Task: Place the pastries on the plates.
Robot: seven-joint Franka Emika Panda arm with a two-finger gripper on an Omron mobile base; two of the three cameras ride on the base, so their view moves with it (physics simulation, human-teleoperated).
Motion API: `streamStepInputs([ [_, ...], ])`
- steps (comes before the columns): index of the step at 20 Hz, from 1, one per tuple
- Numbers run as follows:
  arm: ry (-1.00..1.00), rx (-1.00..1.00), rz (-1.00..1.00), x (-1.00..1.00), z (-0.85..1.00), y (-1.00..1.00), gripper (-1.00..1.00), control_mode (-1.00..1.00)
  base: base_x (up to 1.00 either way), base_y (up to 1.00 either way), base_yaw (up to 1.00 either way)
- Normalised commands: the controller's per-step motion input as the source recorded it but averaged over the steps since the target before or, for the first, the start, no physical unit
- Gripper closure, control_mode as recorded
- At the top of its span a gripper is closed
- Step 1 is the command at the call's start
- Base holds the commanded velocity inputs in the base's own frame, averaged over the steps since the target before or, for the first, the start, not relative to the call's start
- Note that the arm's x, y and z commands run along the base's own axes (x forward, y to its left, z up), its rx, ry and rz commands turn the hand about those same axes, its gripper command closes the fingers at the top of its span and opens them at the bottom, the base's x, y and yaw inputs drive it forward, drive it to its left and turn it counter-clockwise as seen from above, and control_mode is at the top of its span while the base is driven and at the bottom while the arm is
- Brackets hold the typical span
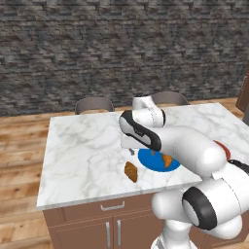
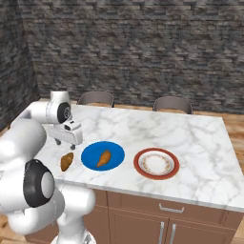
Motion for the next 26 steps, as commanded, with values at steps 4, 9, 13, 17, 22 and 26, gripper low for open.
streamStepInputs([
  [4,0.02,0.0,0.06,0.0,-0.24,0.56,-1.0,-1.0,0.0,0.0,0.0],
  [9,0.04,0.0,0.08,0.09,-0.38,0.15,-1.0,-1.0,0.0,0.0,0.0],
  [13,0.06,0.0,0.05,0.05,-0.46,0.0,-1.0,-1.0,0.0,0.0,0.0],
  [17,0.06,0.0,0.04,0.05,-0.46,0.01,-1.0,-1.0,0.0,0.0,0.0],
  [22,0.08,0.0,0.02,0.17,-0.45,0.01,-1.0,-1.0,0.0,0.0,0.0],
  [26,0.02,0.0,0.03,0.22,-0.26,0.0,-1.0,-1.0,0.0,0.0,0.0],
])
